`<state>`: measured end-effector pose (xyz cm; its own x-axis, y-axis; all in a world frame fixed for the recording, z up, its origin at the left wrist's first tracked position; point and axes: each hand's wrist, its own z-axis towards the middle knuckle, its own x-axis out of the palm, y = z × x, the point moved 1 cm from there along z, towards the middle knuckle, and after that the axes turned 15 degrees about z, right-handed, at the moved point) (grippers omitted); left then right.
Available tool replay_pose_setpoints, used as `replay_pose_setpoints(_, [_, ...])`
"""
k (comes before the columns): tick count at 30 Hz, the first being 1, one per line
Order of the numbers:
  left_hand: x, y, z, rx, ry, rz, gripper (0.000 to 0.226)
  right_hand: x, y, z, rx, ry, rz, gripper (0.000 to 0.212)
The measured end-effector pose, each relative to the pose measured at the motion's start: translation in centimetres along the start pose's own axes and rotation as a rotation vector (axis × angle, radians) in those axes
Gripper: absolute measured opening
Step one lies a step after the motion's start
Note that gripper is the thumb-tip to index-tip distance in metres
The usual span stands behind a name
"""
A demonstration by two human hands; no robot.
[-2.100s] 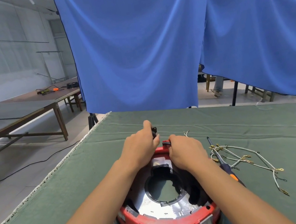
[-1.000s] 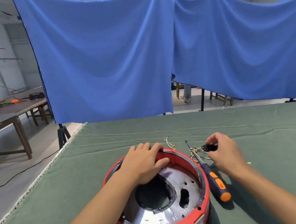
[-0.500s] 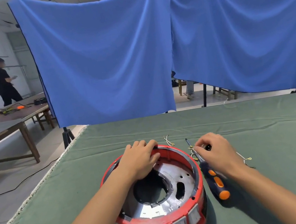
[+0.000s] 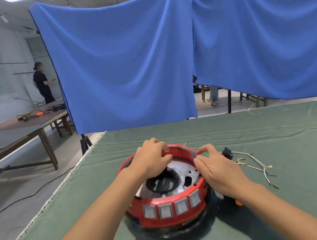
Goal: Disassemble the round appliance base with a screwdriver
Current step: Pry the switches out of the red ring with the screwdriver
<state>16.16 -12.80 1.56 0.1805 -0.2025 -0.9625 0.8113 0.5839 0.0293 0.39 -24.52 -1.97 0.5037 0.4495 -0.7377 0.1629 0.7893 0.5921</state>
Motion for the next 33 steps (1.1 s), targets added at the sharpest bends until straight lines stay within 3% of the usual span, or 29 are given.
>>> replay_pose_setpoints(3, [-0.9, -1.8, -1.9, -0.021, -0.003, -0.041, 0.021, 1.1, 0.3, 1.7, 0.069, -0.028, -0.023, 0.037])
replay_pose_setpoints(9, [0.9, -3.6, -3.8, -0.142, -0.045, -0.064, 0.025, 1.4, 0.7, 3.4, 0.156, -0.099, 0.103, 0.039])
replay_pose_setpoints(13, [2.0, -3.1, -3.1, -0.213, -0.188, -0.06, 0.027, 0.2, -0.2, 2.0, 0.21, -0.275, -0.141, 0.035])
replay_pose_setpoints(16, [2.5, -3.0, -2.5, -0.227, -0.282, -0.032, 0.028, -0.9, -1.6, 0.9, 0.462, -0.102, -0.342, 0.034])
replay_pose_setpoints(18, [2.8, -2.8, -2.6, -0.222, -0.347, 0.005, 0.029, -1.1, -2.4, 0.4, 0.561, 0.03, -0.363, 0.02])
replay_pose_setpoints(21, [3.0, -2.6, -3.1, -0.168, -0.425, 0.02, 0.031, -1.1, -2.8, 0.1, 0.602, 0.065, -0.249, 0.027])
replay_pose_setpoints(25, [3.0, -2.1, -3.2, -0.133, -0.445, 0.022, 0.028, -1.2, -3.1, -0.1, 0.556, -0.093, -0.043, 0.034])
replay_pose_setpoints(30, [3.3, -0.6, -3.0, -0.11, -0.441, 0.002, 0.023, -0.2, -3.5, 0.1, 0.367, -0.193, 0.444, 0.02])
replay_pose_setpoints(33, [3.4, -0.4, -3.1, -0.104, -0.453, -0.044, 0.022, -0.5, -3.8, 0.2, 0.199, -0.165, 0.5, 0.013])
